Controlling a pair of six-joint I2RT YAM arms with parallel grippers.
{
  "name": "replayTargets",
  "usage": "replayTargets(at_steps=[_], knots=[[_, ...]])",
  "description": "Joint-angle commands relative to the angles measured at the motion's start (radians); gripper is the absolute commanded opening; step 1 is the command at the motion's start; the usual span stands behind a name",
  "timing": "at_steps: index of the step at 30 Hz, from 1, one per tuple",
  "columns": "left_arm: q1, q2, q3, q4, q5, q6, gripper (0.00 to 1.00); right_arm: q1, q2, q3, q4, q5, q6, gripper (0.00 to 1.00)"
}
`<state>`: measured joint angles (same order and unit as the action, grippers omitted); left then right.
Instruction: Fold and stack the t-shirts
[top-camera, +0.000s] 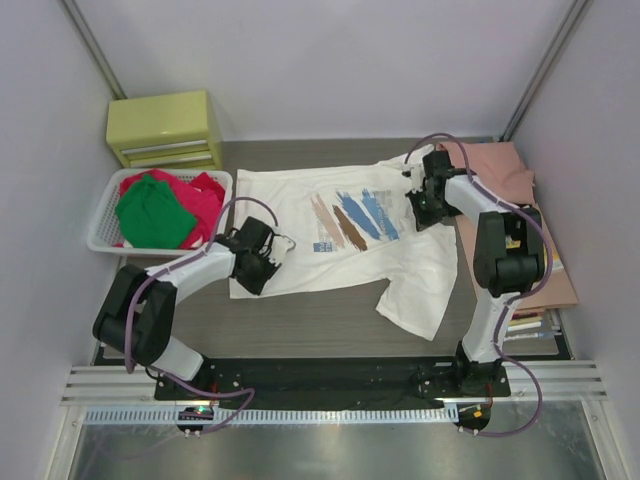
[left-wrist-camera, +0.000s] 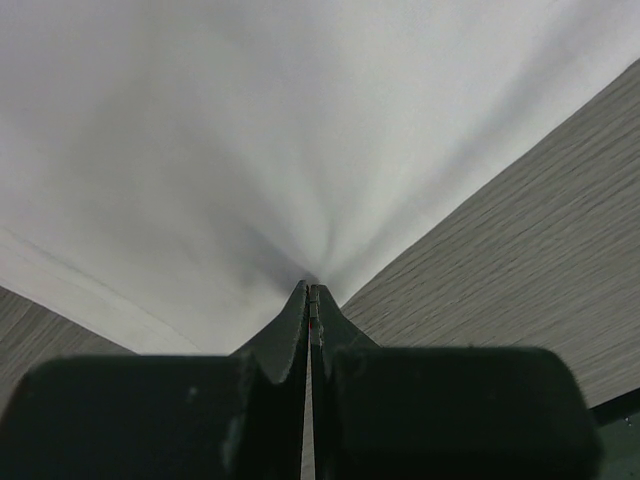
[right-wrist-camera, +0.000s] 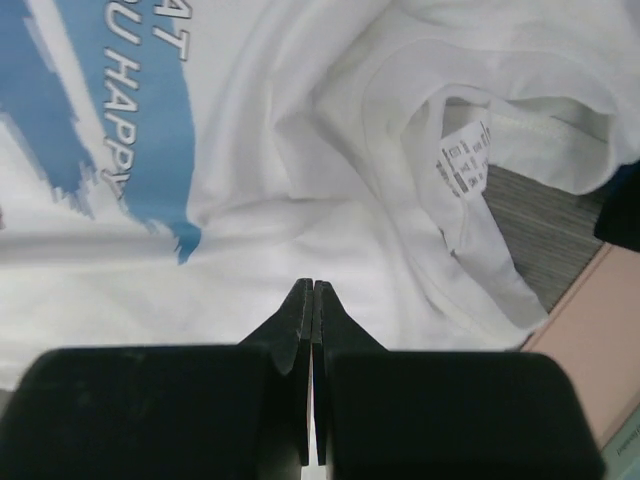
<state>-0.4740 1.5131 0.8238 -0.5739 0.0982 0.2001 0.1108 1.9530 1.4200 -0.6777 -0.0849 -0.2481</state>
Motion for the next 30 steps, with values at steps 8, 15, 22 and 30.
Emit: replayTargets(at_steps=[8,15,22,30], knots=[[-0.005,-0.119,-0.029,0.006,-0.055,0.016,0.00,0.003,-0.498,0.062,-0.213,-0.115,0.067,0.01],[0.023,-0.322,0.046,0.109,-0.277,0.071,0.00,0.000,-0.882,-0.110,-0.203,0.022,0.075,0.01],[0.129,-0.449,0.130,0.405,-0.457,0.190,0.07,-0.031,-0.961,-0.162,-0.212,0.026,0.047,0.02],[0.252,-0.085,0.516,-0.211,-0.102,-0.057,0.65,-0.068,-0.703,-0.044,-0.276,-0.102,0.118,0.69]])
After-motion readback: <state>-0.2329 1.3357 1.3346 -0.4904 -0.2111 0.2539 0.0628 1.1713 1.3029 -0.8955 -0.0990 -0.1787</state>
